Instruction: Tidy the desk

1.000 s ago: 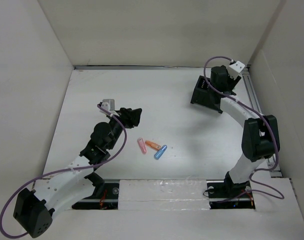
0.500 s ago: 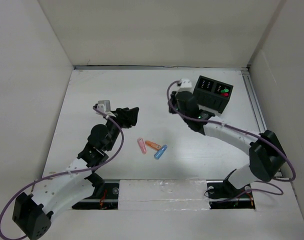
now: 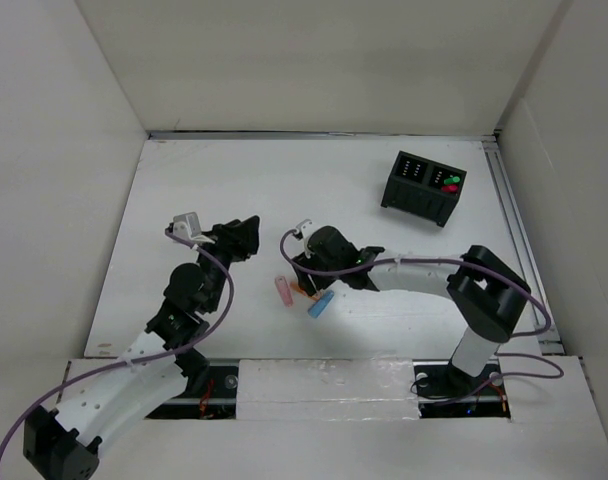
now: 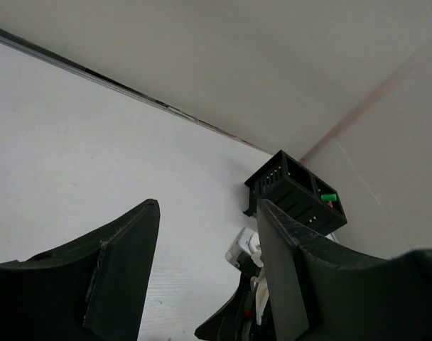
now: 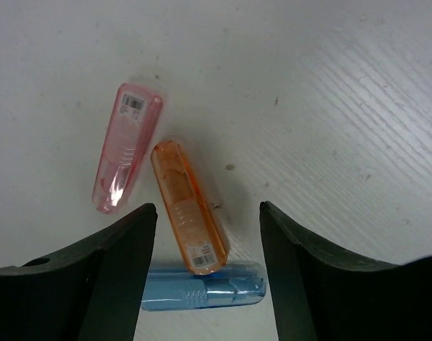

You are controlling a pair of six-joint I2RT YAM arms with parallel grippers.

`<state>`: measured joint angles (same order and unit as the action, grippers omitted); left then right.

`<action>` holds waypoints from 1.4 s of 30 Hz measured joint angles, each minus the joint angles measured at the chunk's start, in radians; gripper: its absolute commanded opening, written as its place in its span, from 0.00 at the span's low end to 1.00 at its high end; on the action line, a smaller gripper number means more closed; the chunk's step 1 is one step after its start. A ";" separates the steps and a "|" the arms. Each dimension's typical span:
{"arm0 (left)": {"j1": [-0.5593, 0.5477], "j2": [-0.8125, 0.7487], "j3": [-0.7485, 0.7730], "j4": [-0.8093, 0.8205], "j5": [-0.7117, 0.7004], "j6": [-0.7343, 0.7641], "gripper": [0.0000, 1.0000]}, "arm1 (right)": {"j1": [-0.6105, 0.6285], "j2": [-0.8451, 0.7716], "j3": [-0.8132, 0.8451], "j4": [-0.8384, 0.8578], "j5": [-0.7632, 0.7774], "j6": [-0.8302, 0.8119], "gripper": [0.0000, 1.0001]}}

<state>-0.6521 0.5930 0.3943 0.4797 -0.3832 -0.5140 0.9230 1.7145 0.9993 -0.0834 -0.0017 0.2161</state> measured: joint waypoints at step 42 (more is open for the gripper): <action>0.005 0.171 0.014 -0.002 0.060 0.005 0.53 | -0.680 0.110 0.437 0.156 0.442 0.101 0.12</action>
<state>-0.6476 0.7635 0.4084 0.4774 -0.3229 -0.5087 0.2432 1.8244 1.4361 0.0727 0.4404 0.3168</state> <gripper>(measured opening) 0.530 0.338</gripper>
